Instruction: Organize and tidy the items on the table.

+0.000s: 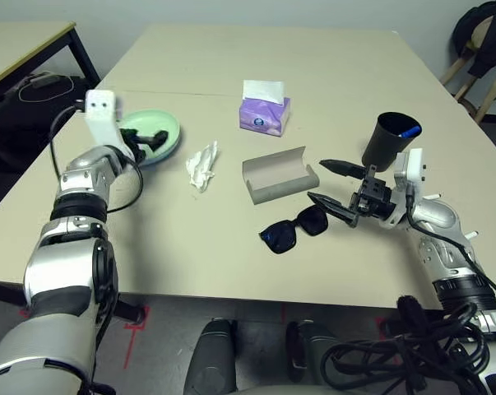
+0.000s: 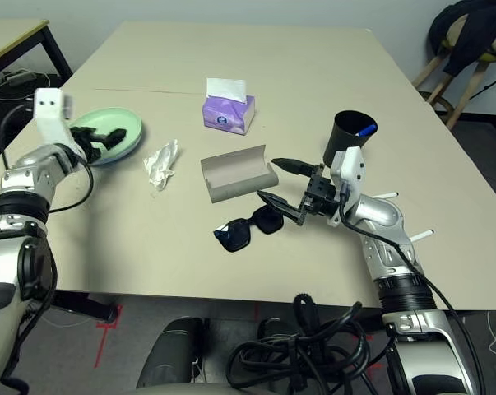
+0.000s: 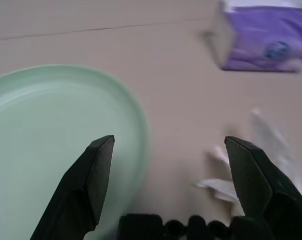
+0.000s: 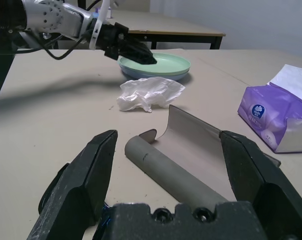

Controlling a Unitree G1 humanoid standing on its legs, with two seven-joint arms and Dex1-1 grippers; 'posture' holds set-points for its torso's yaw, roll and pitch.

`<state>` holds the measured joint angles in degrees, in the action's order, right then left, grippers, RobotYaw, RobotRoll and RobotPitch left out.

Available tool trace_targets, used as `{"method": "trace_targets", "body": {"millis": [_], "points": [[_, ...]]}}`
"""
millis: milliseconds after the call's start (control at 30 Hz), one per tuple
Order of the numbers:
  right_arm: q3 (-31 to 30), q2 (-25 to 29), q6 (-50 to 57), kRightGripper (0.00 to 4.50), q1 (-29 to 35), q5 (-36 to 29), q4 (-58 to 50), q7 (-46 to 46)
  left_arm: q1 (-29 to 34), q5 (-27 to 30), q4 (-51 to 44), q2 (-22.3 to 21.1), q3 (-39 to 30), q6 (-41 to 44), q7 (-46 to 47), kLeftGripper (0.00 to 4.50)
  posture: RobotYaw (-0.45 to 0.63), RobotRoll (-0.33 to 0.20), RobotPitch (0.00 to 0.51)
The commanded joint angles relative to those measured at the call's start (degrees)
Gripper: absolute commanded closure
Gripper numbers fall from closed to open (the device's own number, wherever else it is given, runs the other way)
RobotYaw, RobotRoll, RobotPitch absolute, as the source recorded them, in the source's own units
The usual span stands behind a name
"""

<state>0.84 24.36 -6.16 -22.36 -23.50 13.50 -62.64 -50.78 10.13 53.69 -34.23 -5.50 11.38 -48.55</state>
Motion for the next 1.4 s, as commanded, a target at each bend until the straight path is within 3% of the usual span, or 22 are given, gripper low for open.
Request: {"method": "trace_targets", "body": {"millis": [33, 367, 733, 1033, 1100, 1200, 1400], "points": [[1.1, 0.6, 0.5, 0.00, 0.0, -0.6, -0.7, 0.0, 1.9, 0.7, -4.7, -0.7, 2.2, 1.3, -9.7, 0.03, 0.10, 0.000, 0.093], [1.3, 1.3, 0.9, 0.00, 1.0, -0.9, -2.3, 0.7, 3.4, -0.6, -7.9, 0.1, 4.5, 1.6, -16.3, 0.03, 0.08, 0.000, 0.090], [0.5, 3.2, 4.5, 0.00, 1.3, -0.2, -3.9, 2.4, 3.0, -6.1, -2.9, 2.3, 6.9, -5.8, -8.5, 0.03, 0.08, 0.000, 0.086], [1.0, 2.8, 4.5, 0.00, 1.4, -0.8, -4.4, 2.4, 2.5, -8.7, 1.6, 2.7, 7.9, -5.1, -6.3, 0.03, 0.07, 0.000, 0.092], [1.2, 2.8, 4.3, 0.00, 1.6, -0.8, -4.2, 2.3, 2.4, -8.9, 2.0, 2.8, 7.7, -5.2, -5.9, 0.39, 0.07, 0.000, 0.091], [1.1, 3.1, 4.5, 0.00, 1.9, -0.4, -3.7, 2.6, 1.9, -8.3, 2.1, 2.8, 7.0, -4.7, -6.2, 1.26, 0.07, 0.000, 0.091], [0.1, 4.1, 7.3, 0.00, 1.7, 2.4, -2.5, 5.1, 1.8, -7.7, 0.4, 2.4, 6.3, -4.1, -6.8, 3.76, 0.08, 0.000, 0.091]]}}
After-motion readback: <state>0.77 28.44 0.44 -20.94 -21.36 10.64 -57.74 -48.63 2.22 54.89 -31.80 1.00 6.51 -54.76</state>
